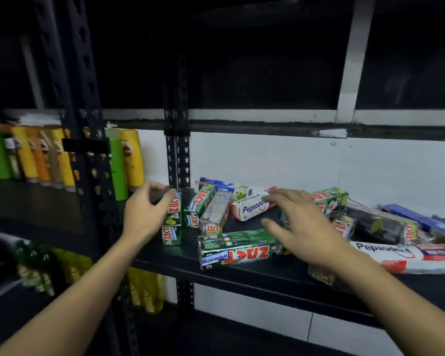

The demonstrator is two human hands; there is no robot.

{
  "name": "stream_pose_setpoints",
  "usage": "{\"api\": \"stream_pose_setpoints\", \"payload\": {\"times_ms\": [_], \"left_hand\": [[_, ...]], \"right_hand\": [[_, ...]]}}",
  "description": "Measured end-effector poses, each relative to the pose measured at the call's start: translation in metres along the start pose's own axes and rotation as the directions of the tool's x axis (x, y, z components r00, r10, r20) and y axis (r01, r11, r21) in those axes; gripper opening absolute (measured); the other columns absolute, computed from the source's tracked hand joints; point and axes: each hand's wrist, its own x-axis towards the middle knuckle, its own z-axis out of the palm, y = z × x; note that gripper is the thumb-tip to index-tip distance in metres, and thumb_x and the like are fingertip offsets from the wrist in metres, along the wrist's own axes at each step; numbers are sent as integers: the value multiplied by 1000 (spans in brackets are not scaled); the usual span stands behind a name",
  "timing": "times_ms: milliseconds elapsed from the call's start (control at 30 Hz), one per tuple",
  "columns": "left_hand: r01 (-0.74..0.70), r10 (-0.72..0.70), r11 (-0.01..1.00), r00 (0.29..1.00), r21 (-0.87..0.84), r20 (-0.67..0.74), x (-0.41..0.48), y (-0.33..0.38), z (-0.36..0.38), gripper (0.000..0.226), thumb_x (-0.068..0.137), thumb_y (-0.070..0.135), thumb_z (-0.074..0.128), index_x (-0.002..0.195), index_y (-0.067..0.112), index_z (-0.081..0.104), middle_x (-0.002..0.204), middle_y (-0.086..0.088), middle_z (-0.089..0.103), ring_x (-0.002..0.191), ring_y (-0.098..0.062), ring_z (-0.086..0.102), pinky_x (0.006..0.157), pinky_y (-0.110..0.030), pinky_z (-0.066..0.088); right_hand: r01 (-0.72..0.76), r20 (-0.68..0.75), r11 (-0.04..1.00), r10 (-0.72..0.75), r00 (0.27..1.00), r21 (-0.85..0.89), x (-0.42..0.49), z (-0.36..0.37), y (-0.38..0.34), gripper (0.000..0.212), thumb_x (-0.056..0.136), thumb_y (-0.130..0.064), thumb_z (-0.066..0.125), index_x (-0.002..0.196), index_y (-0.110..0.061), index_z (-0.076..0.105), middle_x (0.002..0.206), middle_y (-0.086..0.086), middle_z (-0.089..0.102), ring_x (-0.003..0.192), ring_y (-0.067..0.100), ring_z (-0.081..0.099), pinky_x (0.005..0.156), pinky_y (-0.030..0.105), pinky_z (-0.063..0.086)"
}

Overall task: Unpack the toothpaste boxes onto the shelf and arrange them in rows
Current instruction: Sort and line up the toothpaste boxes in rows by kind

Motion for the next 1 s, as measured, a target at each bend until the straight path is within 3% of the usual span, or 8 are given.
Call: {"api": "stream_pose_setpoints", "payload": {"times_ms": [100,167,300,433,600,733,867,1000], "left_hand": [[207,-208,978,968,22,138,8,-26,-3,35,87,49,68,113,26,61,115,7,64,110,-14,58,89,-29,39],[255,-251,967,948,1,197,11,-36,2,30,88,42,69,114,27,62,113,10,65,109,-13,59,88,-28,39],[231,-216,972,950,-43,225,15,-43,8,15,88,29,68,103,30,67,103,14,70,96,-3,64,78,-22,44],[211,-201,977,945,-15,258,18,-53,10,13,91,35,61,103,38,65,104,18,71,96,-1,63,92,-35,48],[187,-194,981,944,49,267,21,-60,15,15,88,46,52,101,46,60,100,28,69,95,-3,63,91,-41,49],[176,-189,982,947,72,260,22,-60,16,25,82,54,48,103,47,59,101,28,69,96,-5,64,89,-40,49],[167,-184,982,951,87,250,22,-59,15,19,90,48,52,106,44,60,106,28,67,99,-3,61,88,-36,47],[169,-184,982,949,79,256,21,-58,15,18,90,48,54,106,44,61,108,27,67,98,-2,62,86,-34,47]], "right_hand": [[20,46,1000,-20,999,4,23,14,-18,48,93,-46,53,138,-28,49,143,-8,47,133,17,35,111,32,28],[30,104,1000,-30,994,0,41,24,-27,48,94,-47,51,139,-29,46,144,-8,46,133,17,35,110,32,28],[-45,272,999,49,961,-20,82,39,-32,49,96,-43,52,142,-27,44,145,-4,46,133,19,39,107,35,35],[-86,367,995,96,925,-42,117,59,-21,42,99,-38,50,138,-20,50,141,7,52,127,25,48,100,34,39],[-75,424,997,66,903,3,130,84,-18,48,104,-39,39,151,-27,36,140,10,55,134,25,42,103,29,32],[-37,488,999,38,872,-12,131,96,-21,46,103,-47,33,148,-36,39,155,5,37,143,23,33,114,31,24],[-48,525,995,-2,851,82,126,86,-23,42,102,-44,42,144,-41,44,157,-3,32,147,9,23,114,24,15],[-47,509,997,9,861,61,123,74,-29,37,98,-45,52,134,-42,56,142,-4,54,125,13,49,103,26,35]]}}
